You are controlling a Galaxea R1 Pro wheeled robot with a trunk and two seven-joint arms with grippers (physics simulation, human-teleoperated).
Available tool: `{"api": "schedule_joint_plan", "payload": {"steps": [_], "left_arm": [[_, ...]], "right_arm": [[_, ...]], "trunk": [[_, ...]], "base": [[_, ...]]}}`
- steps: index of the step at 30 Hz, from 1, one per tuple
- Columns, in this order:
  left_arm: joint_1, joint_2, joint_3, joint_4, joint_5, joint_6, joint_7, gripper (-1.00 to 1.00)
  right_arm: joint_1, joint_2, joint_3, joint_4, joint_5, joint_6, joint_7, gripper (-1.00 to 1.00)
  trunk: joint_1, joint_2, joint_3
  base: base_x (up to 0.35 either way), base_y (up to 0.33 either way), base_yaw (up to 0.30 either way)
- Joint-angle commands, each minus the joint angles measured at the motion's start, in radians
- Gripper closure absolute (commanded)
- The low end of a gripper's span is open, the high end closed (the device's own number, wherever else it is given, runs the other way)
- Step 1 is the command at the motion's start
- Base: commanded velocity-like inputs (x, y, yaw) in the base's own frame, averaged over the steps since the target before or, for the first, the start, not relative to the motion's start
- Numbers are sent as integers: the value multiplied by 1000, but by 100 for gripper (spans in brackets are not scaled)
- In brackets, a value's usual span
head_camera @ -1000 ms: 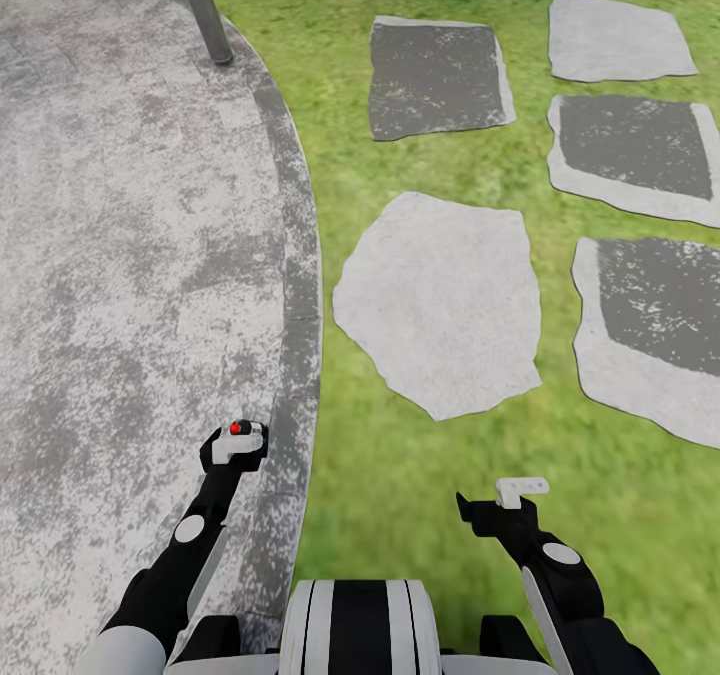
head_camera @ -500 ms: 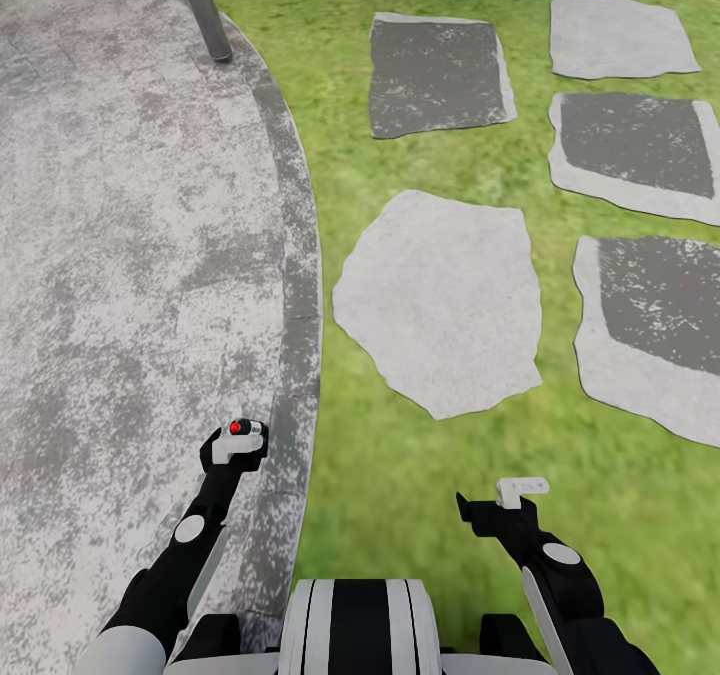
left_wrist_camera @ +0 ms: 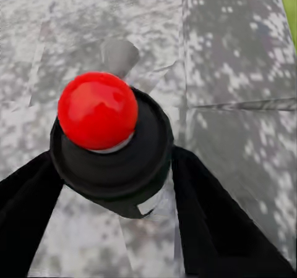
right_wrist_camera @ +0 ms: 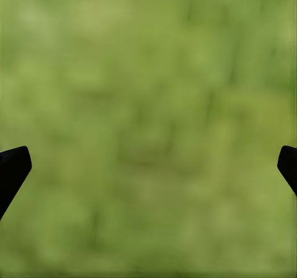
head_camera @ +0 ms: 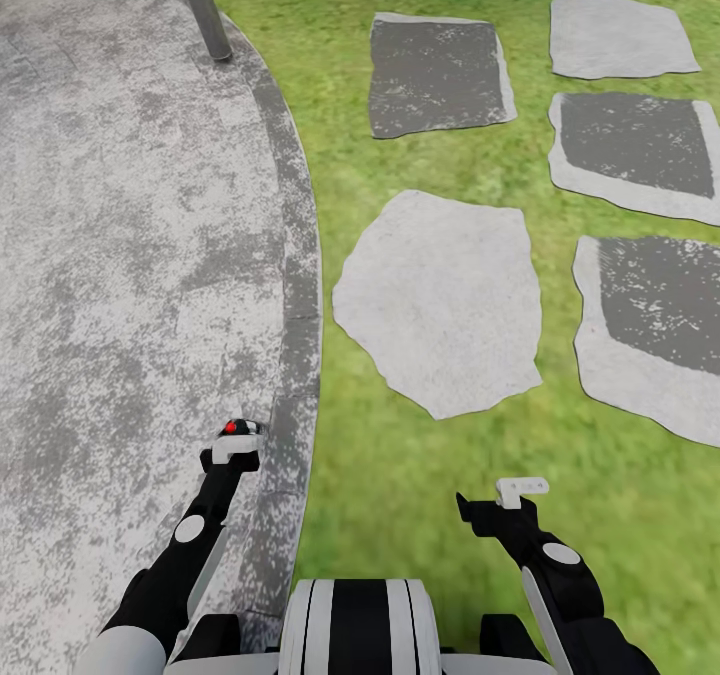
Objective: Pick up the pesticide atomizer in the garden and spray insectifuge to fully cover both potted plants in the garden.
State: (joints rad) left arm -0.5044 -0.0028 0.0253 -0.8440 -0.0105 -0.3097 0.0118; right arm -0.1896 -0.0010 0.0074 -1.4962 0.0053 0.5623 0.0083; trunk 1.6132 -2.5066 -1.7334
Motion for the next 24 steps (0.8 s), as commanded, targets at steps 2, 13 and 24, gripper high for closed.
{"api": "schedule_joint_plan", "payload": {"steps": [2,13,24], "left_arm": [[0,0,1,0,-3,-3,2,100],[0,0,1,0,-3,-3,2,100],[0,0,1,0,-3,-2,2,100]], "right_arm": [[0,0,0,-1,1,5,1,-100],[0,0,0,-1,1,5,1,-100],[0,0,0,-1,1,5,1,-100]], "trunk": [[0,0,0],[0,0,0],[-1,1,11]], "base": [[0,0,0],[0,0,0],[0,0,0]]}}
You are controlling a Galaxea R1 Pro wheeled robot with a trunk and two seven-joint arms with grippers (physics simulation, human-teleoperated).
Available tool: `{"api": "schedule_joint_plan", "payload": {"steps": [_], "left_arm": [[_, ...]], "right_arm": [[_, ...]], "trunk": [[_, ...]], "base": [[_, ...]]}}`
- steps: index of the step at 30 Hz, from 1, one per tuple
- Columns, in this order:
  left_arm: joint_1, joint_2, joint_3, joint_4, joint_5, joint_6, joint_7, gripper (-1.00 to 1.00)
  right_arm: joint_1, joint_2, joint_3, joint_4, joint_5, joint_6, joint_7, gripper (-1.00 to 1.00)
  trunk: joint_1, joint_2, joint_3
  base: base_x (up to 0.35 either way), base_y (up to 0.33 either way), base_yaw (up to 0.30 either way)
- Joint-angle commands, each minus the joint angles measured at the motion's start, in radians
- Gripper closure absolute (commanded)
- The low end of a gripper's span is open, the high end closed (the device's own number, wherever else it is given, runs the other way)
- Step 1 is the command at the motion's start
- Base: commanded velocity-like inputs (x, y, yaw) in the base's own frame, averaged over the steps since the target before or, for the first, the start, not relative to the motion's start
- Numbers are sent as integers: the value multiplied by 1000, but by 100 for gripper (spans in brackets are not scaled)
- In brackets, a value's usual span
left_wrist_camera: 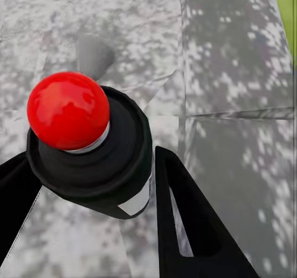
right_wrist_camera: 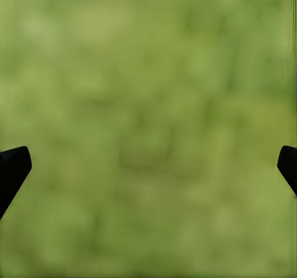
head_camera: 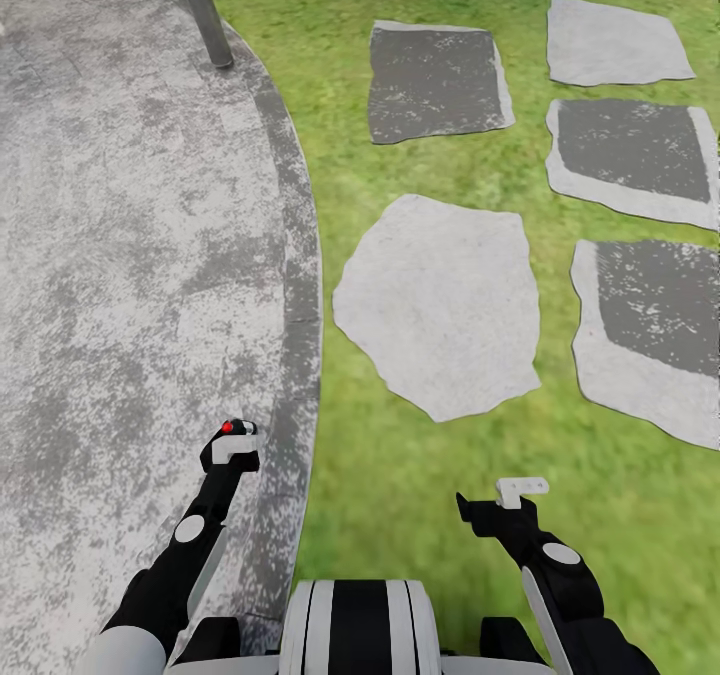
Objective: Pick up the pesticide atomizer in the garden and spray insectifuge to fully cover both potted plants in the garden.
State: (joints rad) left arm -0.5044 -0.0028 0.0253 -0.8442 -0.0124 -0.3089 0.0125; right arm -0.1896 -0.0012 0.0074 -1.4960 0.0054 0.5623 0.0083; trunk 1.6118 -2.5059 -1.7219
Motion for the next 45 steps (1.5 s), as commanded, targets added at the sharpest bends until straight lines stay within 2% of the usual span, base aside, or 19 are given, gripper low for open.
{"api": "schedule_joint_plan", "payload": {"steps": [1,12,36,39,43,45], "left_arm": [[0,0,1,0,-1,-3,1,100],[0,0,1,0,-1,-3,1,100],[0,-2,5,-2,8,21,4,100],[1,-1,6,-4,8,82,4,100],[3,0,6,-12,9,270,3,100],[4,0,4,-12,5,307,3,100]], "right_arm": [[0,0,0,-1,1,5,1,-100],[0,0,0,-1,1,5,1,-100],[11,-1,-4,2,-13,8,2,-100],[10,-1,-4,1,-11,8,2,-100],[10,-2,-4,0,-10,8,1,-100],[10,-2,-4,0,-9,8,0,-100]], "trunk": [[-1,0,4],[-1,0,4],[-11,6,96],[-19,20,106],[-35,48,119],[-42,62,125]], "base": [[0,0,0],[0,0,0],[0,0,0],[0,0,0],[0,0,0],[0,0,0]]}}
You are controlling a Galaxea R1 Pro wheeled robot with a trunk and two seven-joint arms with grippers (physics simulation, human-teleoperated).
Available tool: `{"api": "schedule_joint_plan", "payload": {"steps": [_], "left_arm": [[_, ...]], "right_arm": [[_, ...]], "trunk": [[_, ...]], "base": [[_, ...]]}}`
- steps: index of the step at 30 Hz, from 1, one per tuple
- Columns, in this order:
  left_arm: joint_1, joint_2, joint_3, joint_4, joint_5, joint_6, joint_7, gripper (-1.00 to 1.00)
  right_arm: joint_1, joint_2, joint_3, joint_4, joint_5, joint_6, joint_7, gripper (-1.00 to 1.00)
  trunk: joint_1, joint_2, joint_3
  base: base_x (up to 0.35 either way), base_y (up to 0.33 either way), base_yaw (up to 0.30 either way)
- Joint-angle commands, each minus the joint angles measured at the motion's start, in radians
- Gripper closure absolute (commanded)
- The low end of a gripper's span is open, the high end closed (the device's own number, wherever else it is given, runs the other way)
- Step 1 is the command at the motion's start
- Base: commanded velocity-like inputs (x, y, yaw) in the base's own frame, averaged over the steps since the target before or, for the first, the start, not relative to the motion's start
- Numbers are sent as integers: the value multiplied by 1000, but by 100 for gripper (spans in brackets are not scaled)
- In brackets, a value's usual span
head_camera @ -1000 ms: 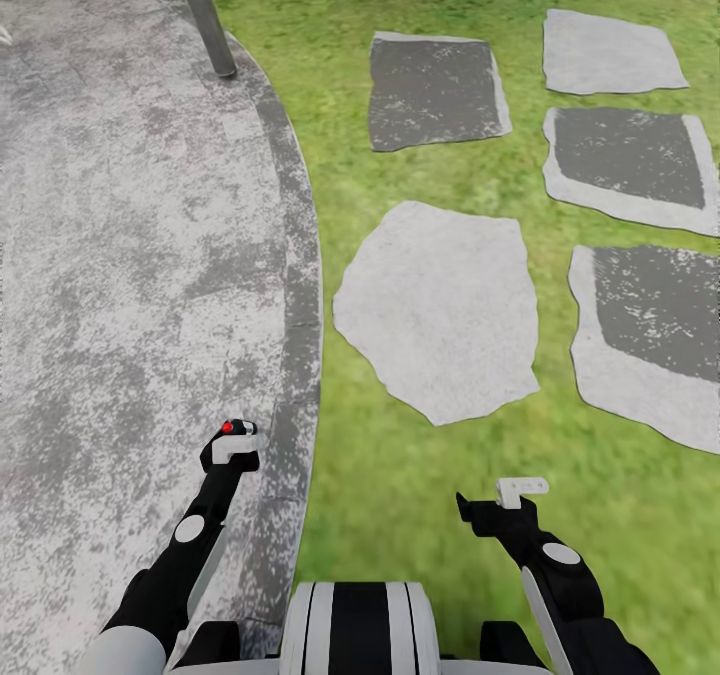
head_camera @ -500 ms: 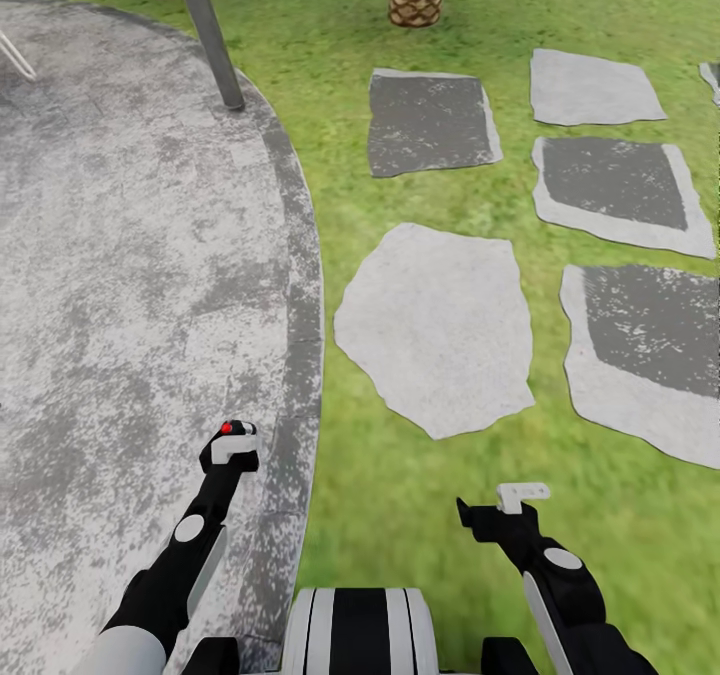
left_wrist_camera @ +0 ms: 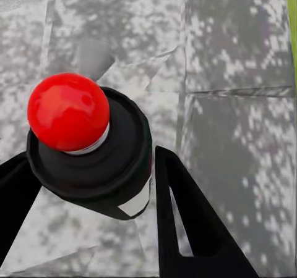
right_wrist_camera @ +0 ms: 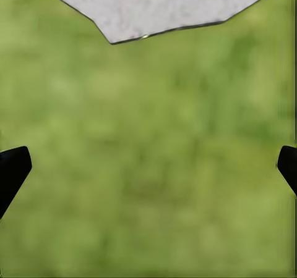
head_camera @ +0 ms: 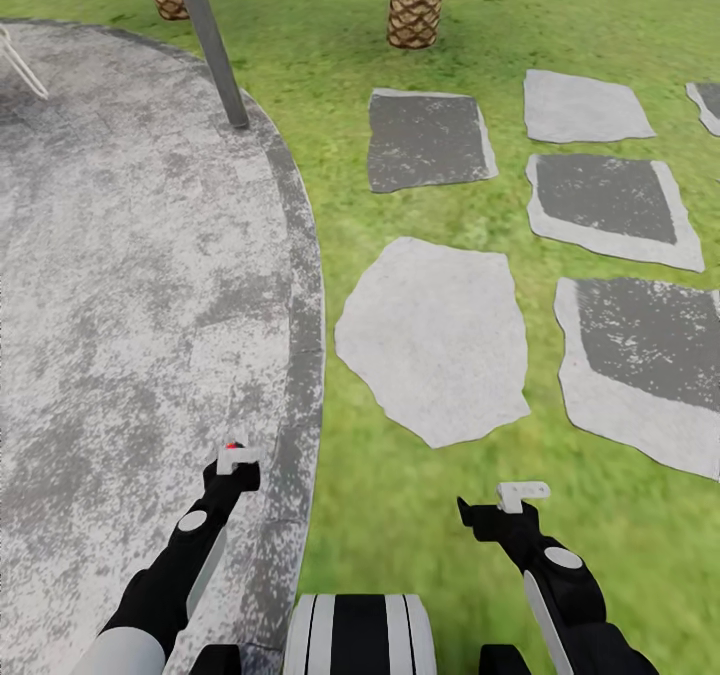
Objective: Pick up the pesticide atomizer in the garden and spray insectifuge to fully cover both potted plants in the garden.
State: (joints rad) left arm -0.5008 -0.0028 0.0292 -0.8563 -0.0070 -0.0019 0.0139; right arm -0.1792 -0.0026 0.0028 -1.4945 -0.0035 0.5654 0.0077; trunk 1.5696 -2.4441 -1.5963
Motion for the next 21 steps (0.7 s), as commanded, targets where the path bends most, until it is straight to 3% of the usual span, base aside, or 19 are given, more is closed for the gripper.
{"api": "schedule_joint_plan", "payload": {"steps": [1,3,7,9,16,21], "left_arm": [[0,0,0,-1,-2,13,1,100],[0,-1,-1,-1,-2,57,1,100],[0,-3,-2,-1,2,74,1,100],[0,-4,-3,-5,3,122,1,100],[0,-2,-2,-6,4,140,1,100],[0,-2,-2,-6,4,141,1,100]], "right_arm": [[0,0,0,-1,0,5,0,-100],[0,0,0,-1,0,5,0,-100],[0,1,0,-1,0,5,0,-100],[0,0,0,-1,0,5,0,-100],[0,1,0,0,0,5,0,-100],[0,1,0,0,0,5,-1,-100]], "trunk": [[-4,7,3],[-12,21,9],[-27,49,22],[-35,63,28],[-62,112,50],[-81,147,65]], "base": [[0,0,0],[0,0,0],[0,0,0],[0,0,0],[0,0,-14],[0,0,-218]]}}
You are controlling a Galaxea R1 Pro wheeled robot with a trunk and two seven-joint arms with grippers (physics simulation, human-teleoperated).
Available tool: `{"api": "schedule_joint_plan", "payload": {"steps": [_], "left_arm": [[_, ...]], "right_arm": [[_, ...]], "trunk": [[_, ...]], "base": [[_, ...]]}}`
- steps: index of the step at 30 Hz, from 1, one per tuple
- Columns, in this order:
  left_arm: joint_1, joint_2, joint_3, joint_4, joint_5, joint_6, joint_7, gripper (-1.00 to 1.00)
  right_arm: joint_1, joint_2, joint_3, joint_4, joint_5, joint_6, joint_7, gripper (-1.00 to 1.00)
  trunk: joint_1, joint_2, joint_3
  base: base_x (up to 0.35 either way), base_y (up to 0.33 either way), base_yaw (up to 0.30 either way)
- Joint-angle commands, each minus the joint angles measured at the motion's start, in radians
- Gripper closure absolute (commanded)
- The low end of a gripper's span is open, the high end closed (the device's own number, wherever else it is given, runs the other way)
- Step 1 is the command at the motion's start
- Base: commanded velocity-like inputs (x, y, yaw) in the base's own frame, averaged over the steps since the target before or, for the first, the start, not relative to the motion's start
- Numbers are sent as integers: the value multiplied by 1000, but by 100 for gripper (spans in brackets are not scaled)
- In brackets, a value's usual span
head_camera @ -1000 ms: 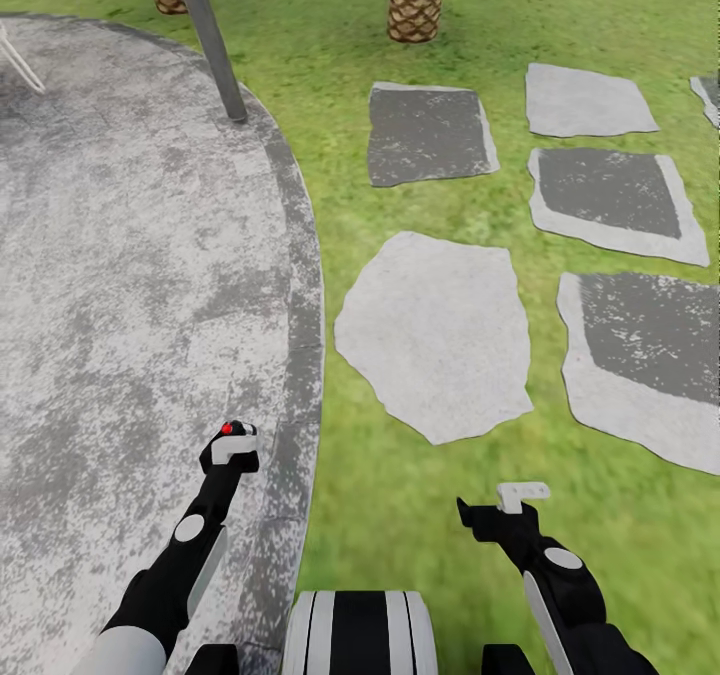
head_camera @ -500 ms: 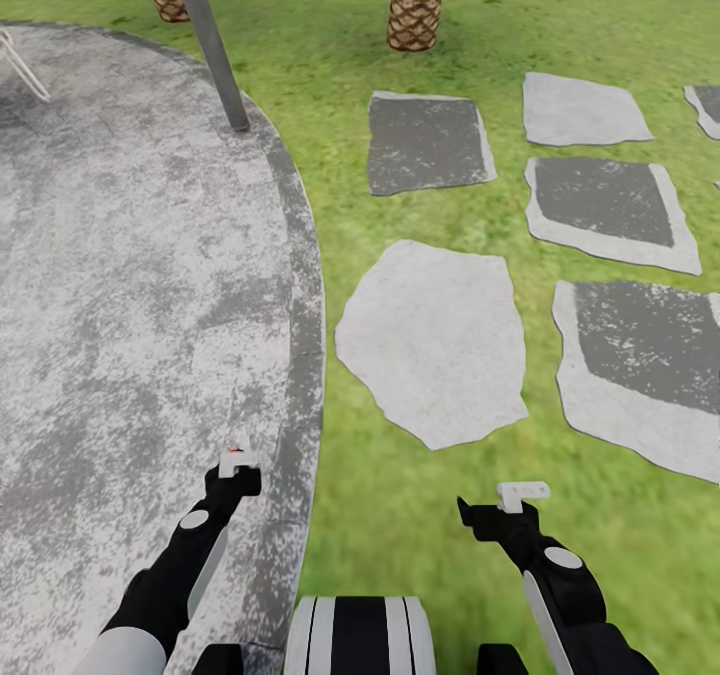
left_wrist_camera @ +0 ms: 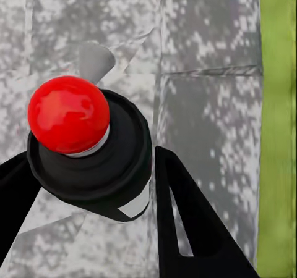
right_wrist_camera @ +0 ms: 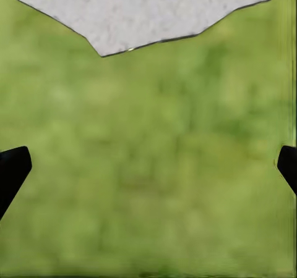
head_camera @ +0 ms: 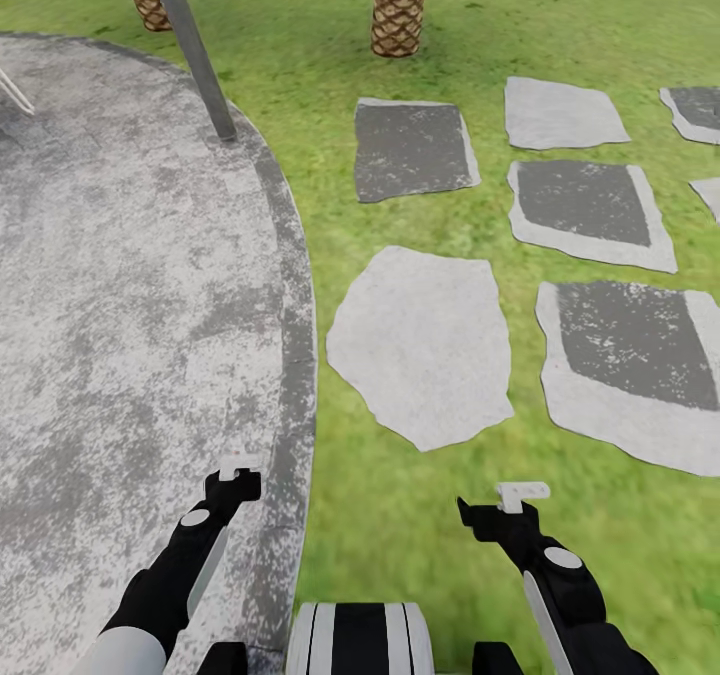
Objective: Pick up the pesticide atomizer in the garden and spray insectifuge to fully cover both potted plants in the garden.
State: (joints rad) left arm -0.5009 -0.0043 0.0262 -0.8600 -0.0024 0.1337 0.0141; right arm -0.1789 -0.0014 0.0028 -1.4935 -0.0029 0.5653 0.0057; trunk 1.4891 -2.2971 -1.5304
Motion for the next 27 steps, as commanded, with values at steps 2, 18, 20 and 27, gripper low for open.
{"api": "schedule_joint_plan", "payload": {"steps": [2,18,20,27], "left_arm": [[0,0,1,-2,1,6,1,100],[-1,-2,0,-2,2,6,0,100],[0,-2,0,-2,1,6,0,100],[0,-2,0,-2,1,6,0,100]], "right_arm": [[-1,0,0,-1,0,5,0,-100],[-1,0,0,-2,1,5,-1,-100],[-1,0,0,-2,0,5,-1,-100],[-1,0,0,-2,0,5,-1,-100]], "trunk": [[-8,14,6],[-69,126,56],[-77,140,62],[-104,189,84]], "base": [[0,0,-286],[0,0,-116],[0,0,0],[0,0,0]]}}
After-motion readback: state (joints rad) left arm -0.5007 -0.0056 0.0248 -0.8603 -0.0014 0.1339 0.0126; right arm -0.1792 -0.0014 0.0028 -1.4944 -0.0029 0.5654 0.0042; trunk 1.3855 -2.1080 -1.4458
